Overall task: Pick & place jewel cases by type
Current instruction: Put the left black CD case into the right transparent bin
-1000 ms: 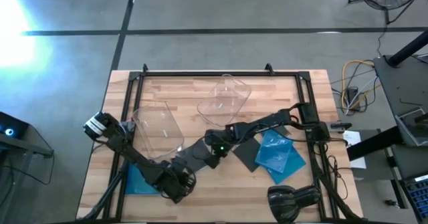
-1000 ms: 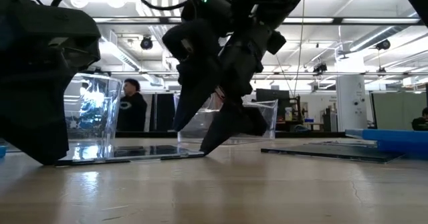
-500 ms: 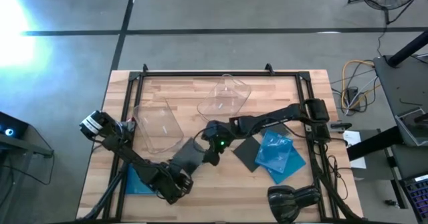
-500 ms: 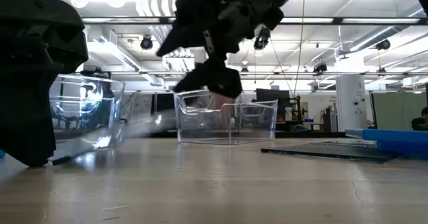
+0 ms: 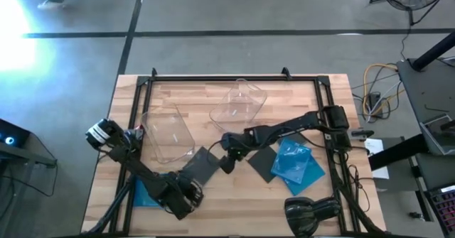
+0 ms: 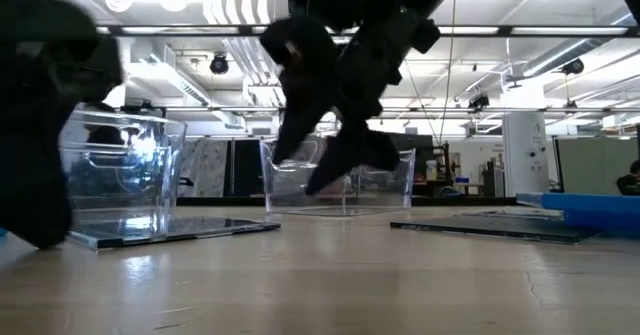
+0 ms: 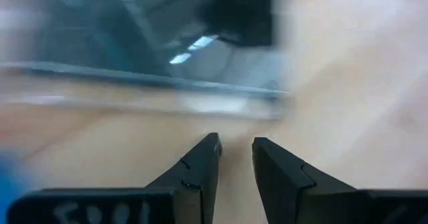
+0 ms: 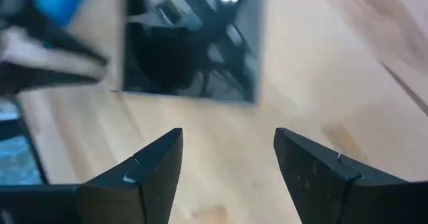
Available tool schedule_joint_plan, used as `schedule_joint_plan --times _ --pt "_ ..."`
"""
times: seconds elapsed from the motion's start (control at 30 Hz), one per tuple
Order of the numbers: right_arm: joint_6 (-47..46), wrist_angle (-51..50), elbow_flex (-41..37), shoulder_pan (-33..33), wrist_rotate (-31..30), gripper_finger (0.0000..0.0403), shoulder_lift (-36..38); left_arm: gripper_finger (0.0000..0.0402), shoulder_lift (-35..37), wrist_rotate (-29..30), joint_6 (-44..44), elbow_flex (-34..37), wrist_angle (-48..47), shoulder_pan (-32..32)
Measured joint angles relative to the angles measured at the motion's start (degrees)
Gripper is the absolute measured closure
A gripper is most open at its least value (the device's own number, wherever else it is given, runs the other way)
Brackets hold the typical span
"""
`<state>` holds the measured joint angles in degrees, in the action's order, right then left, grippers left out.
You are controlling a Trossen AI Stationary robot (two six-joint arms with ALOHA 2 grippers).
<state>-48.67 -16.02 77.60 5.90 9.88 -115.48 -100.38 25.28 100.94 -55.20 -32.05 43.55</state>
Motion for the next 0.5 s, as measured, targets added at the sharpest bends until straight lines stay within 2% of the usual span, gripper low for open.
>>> schedule_joint_plan --times 0.07,0.2,0.27,0.37,0.5 --pt "2.5 3.7 -0.6 0.7 -3.6 0.0174 0.0 0.0324 2.3 2.7 4.5 0.3 -9.6 0.1" --pt "7.3 6.9 -0.7 1.4 -11.6 0.0177 0.0 0.0324 4.5 4.1 14.4 2.0 -8.3 0.6" --pt "9.7 6.9 -0.9 1.4 -13.4 0.0177 0.0 0.0324 4.3 4.0 19.8 3.0 -5.3 1.6" --pt "14.8 7.3 -1.0 1.3 -13.3 0.0177 0.0 0.0324 4.4 6.8 26.8 4.3 -0.7 2.1" --pt "16.1 4.0 0.2 1.5 -6.3 0.0179 0.5 0.0324 4.4 11.5 25.1 3.6 0.5 1.9"
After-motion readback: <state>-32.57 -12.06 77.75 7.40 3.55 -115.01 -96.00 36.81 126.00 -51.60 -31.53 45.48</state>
